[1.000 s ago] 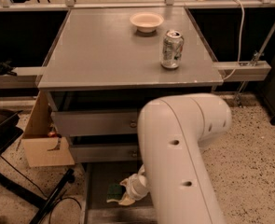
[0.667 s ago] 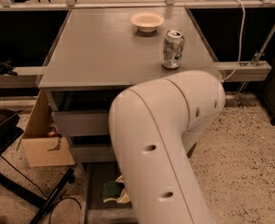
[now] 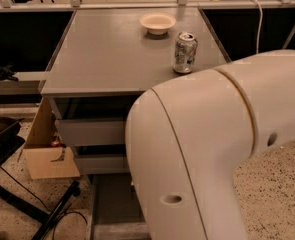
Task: Pick sponge from bottom drawer and place on counter
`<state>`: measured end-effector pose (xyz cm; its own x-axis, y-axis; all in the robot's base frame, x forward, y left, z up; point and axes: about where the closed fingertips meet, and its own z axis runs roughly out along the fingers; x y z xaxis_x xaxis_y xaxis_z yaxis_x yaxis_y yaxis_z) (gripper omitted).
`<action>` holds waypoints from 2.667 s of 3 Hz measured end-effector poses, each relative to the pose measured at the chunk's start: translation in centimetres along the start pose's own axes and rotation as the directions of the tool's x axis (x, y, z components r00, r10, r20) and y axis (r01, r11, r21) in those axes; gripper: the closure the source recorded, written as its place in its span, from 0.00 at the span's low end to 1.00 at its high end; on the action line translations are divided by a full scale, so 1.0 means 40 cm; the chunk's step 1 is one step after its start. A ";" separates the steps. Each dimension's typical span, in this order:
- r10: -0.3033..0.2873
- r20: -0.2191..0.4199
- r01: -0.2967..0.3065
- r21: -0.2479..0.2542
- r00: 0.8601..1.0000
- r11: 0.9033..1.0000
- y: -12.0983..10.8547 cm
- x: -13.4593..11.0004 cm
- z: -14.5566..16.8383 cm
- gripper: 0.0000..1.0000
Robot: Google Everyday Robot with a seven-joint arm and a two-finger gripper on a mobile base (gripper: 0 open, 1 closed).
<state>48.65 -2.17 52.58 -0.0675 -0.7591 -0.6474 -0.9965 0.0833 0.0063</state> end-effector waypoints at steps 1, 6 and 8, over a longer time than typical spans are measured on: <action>0.125 0.023 -0.126 0.057 0.992 0.990 -0.061 0.057 -0.116 1.00; -0.004 0.043 -0.008 0.270 0.999 0.963 -0.196 -0.317 -0.494 1.00; -0.364 -0.067 0.365 0.336 0.929 0.868 -0.266 -0.533 -0.743 1.00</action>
Offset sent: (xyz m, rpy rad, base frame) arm 0.0183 -0.0446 0.0184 0.0193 0.0320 -0.1211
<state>59.24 -6.05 88.97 0.2967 -0.7789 -0.5525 -0.8734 0.0126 -0.4868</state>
